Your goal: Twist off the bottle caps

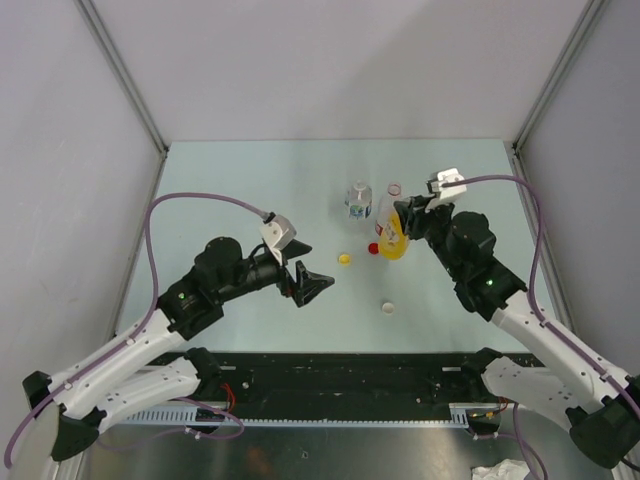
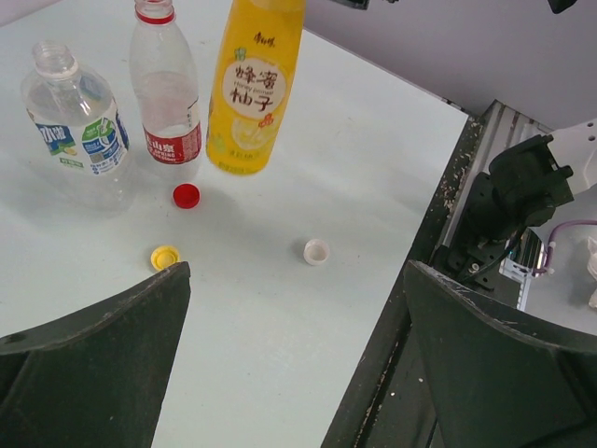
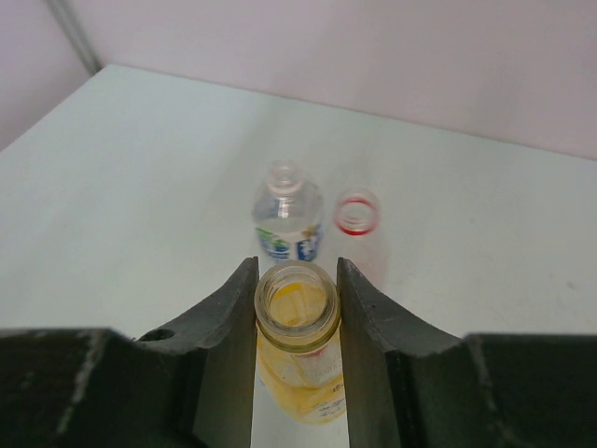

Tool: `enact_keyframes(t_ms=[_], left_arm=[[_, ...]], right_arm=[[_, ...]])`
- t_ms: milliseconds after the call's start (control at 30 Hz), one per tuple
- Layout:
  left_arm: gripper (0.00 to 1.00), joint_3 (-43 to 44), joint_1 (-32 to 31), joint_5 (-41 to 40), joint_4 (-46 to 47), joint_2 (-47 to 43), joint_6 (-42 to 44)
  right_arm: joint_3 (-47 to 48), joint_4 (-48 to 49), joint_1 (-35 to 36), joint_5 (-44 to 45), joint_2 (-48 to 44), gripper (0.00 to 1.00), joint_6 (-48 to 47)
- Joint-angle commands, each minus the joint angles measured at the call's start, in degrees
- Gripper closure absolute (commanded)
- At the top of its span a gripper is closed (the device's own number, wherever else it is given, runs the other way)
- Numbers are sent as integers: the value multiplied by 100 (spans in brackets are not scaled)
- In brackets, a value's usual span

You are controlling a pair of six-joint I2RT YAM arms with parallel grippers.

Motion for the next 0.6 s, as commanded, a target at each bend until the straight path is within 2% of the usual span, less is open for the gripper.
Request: enact_keyframes(t_ms=[0, 133, 333, 567], left_arm=[[1, 162, -29, -32, 238, 40, 119], [0, 172, -30, -31, 246, 110, 123], [1, 180, -28, -8, 240, 193, 138], [1, 152, -29, -53, 245, 199, 164]], right_arm=[[-141, 436, -173, 870, -250, 100, -93], [-390, 604, -433, 1099, -371, 100, 87], [-872, 970, -1013, 735, -454, 100, 694], [-1311, 1352, -1128, 700, -355, 100, 667]])
